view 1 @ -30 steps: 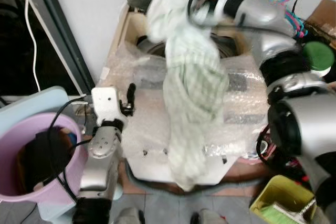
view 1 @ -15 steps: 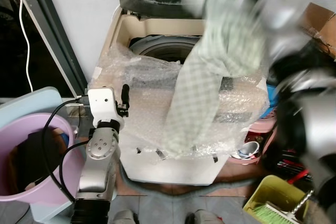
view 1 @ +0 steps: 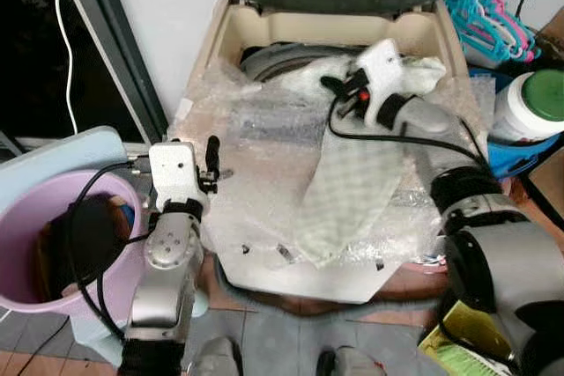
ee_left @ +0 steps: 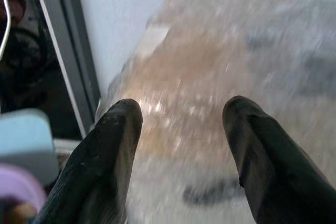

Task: Clothes washing

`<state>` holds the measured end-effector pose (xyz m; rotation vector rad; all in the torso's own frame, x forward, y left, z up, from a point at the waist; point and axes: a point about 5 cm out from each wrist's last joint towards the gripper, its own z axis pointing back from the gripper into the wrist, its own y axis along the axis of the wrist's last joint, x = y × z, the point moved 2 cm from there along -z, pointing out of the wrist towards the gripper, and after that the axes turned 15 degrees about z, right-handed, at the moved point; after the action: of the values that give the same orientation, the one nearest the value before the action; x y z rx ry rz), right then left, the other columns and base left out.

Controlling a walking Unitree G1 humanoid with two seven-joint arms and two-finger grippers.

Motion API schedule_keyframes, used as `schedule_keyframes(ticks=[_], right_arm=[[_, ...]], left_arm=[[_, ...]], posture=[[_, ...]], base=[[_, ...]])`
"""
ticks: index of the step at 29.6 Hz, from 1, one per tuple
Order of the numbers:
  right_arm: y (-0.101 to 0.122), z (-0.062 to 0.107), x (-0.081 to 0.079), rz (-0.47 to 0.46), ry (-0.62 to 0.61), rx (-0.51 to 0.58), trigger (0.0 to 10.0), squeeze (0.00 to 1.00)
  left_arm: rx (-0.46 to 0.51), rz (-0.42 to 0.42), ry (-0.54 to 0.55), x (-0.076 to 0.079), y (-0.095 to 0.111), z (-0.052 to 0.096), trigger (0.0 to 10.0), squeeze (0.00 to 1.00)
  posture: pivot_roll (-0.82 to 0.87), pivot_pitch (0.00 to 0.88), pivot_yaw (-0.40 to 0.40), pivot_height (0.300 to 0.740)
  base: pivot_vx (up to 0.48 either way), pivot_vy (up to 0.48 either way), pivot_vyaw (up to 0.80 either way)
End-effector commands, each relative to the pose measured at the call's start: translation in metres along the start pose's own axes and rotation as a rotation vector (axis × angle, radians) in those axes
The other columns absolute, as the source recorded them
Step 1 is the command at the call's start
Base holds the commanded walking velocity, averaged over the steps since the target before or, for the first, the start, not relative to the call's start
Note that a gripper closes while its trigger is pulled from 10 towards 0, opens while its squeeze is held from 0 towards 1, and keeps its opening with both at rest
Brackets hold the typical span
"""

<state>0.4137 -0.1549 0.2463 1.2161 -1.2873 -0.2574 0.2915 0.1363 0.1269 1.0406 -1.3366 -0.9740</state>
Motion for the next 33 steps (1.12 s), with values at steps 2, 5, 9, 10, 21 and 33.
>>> schedule_keyframes(ticks=[2,5,9,10,21,33], right_arm=[[0.026,0.013,0.037,0.078,-0.227,0.110,10.0,1.00],[0.012,0.042,0.022,0.090,-0.253,0.063,10.0,1.00],[-0.012,0.069,-0.023,0.037,-0.148,-0.028,10.0,1.00],[-0.014,0.073,-0.033,0.039,-0.108,-0.040,10.0,1.00],[-0.018,0.111,-0.062,0.036,0.050,-0.145,10.0,1.00],[-0.042,0.102,-0.082,-0.031,0.155,-0.311,0.0,0.00]], left_arm=[[0.013,0.008,-0.023,0.001,0.008,0.006,10.0,0.00],[0.007,0.014,0.007,-0.004,0.007,0.014,10.0,0.00],[-0.020,0.014,0.003,-0.002,0.001,0.019,10.0,0.00],[-0.024,0.014,0.000,-0.002,0.000,0.020,10.0,0.00],[-0.048,0.009,-0.006,-0.004,-0.001,0.023,10.0,0.00],[-0.064,0.002,-0.001,-0.003,-0.003,0.026,10.0,0.00]], posture=[[0.00,0.114,0.016,0.740],[0.00,0.114,0.013,0.740],[0.00,0.114,0.012,0.740],[0.00,0.115,0.014,0.740],[-0.01,0.121,0.016,0.740],[0.00,0.139,0.001,0.740]], base=[[0.000,0.000,0.00],[0.000,0.000,0.00],[0.000,0.000,0.00],[0.000,0.000,0.00],[0.000,0.000,0.00],[0.000,0.000,0.00]])
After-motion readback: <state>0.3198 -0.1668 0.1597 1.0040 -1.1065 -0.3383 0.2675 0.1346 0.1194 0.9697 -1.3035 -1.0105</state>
